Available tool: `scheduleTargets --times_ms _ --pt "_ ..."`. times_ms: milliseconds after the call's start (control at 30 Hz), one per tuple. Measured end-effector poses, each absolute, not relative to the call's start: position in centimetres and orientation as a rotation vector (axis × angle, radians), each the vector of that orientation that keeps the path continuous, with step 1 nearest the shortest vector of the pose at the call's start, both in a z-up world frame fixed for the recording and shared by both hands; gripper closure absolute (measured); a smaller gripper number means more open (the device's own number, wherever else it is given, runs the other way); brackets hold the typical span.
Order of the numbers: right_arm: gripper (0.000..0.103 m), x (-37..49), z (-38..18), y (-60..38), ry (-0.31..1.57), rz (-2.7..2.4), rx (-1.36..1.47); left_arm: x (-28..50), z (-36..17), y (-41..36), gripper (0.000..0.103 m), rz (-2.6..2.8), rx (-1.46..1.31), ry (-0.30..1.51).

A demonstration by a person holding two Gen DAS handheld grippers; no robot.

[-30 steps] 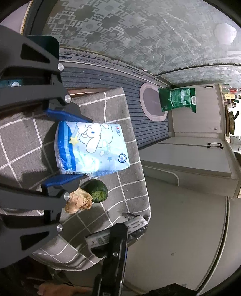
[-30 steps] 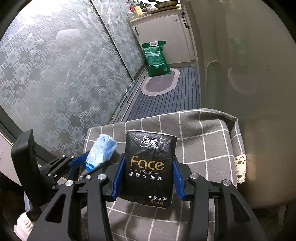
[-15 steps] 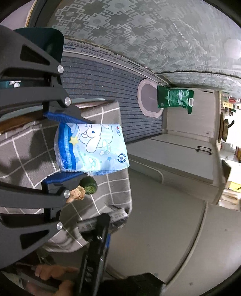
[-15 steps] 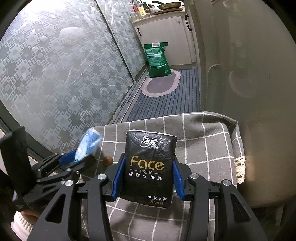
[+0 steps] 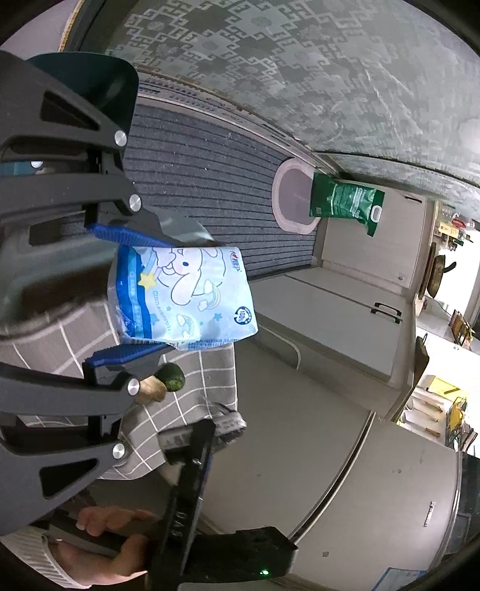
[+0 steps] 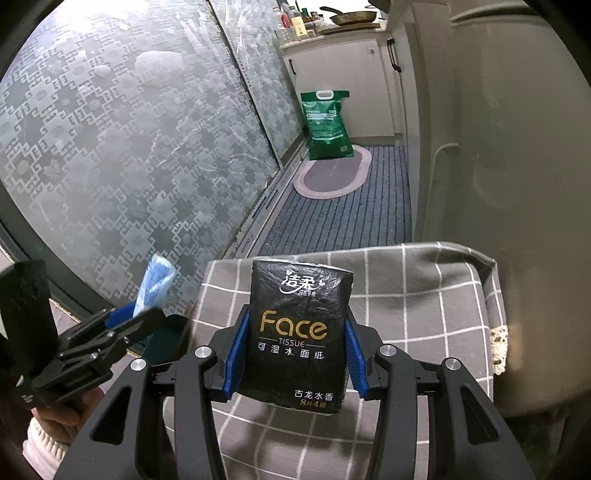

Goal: Collect trash
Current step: 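Carry the wipe pack with the left tool while the right tool carries the tissue pack to the bin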

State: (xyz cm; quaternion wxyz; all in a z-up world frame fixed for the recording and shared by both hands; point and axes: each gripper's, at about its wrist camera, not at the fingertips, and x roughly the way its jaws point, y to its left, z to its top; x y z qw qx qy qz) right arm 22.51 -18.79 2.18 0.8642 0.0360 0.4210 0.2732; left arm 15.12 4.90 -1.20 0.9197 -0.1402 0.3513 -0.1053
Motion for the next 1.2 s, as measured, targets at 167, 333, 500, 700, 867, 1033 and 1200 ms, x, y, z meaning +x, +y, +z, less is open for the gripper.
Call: scheduleTargets --times_ms 167,333,500,700,867,1033,1200 --pt "0.056 22.3 3.2 -17.6 0.863 0.579 0.070 14.2 -1.7 6.8 0.056 -0.207 -0.293 0.732" --pt "0.056 22.2 3.6 -15.8 0.857 0.593 0.060 13.5 -2.1 9.0 0.056 -0.190 -0.305 0.738" --pt "0.056 21.9 3.7 -13.7 0.862 0.624 0.041 12.7 -2.4 11.0 0.056 -0.184 -0.342 0.741" --pt "0.056 20.8 3.8 -10.4 0.862 0.665 -0.004 11.6 -3.3 13.1 0.057 -0.160 -0.346 0.756" --pt "0.056 20.0 3.5 -7.8 0.875 0.708 -0.032 10.8 -4.9 14.8 0.057 -0.131 -0.338 0.795" --pt "0.056 19.2 3.0 -4.7 0.896 0.752 -0.066 10.1 -6.7 15.7 0.056 -0.101 -0.289 0.845" --pt "0.056 18.4 2.3 -2.0 0.918 0.789 -0.092 9.5 -9.3 16.4 0.056 -0.076 -0.249 0.921"
